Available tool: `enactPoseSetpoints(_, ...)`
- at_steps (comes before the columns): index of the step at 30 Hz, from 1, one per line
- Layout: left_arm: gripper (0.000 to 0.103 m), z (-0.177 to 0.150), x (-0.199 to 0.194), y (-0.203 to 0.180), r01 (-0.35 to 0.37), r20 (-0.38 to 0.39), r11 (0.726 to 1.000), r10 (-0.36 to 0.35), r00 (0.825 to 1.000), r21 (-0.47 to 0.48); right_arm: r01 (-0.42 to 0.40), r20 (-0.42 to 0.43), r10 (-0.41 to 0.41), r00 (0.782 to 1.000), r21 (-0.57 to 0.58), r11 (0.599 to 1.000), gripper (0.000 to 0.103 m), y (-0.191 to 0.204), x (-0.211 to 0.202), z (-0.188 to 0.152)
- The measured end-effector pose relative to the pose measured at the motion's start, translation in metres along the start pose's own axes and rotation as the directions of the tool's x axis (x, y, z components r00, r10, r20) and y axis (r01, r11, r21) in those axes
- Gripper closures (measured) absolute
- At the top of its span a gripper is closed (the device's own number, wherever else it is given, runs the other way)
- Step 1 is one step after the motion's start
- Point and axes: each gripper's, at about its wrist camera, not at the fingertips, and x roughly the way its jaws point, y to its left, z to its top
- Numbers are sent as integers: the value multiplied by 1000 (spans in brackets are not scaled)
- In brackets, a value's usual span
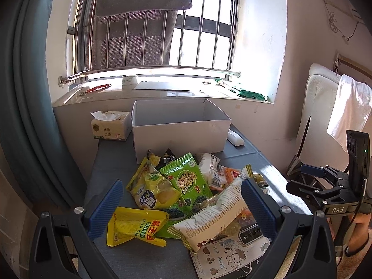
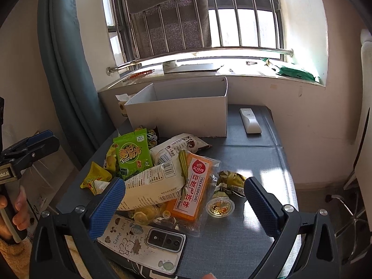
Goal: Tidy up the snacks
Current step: 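Grasp the clear jelly cup with the right tool while the left tool grasps the long white snack bag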
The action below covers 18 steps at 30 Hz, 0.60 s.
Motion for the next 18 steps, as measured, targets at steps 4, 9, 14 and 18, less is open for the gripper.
enactPoseSetpoints(4, 0, -6, 2, -4, 6, -6, 999, -5, 1000, 39, 31, -68, -25, 997, 91, 995, 0, -39, 27, -9)
enactPoseSetpoints(9, 0, -15, 5, -16, 8, -21, 993, -5, 1000, 119, 99, -189, -78, 979, 108, 989, 0, -75, 71, -19)
enactPoseSetpoints(14, 0, -25, 18, -26, 19, -61, 986, -9, 998, 164, 49, -246, -7, 969, 166, 985, 1, -79, 95, -35)
enactPoseSetpoints(18, 0, -30, 29, -31, 40, -97, 983, -23, 995, 179, 55, -252, -14, 968, 157, 986, 38, -71, 103, -44)
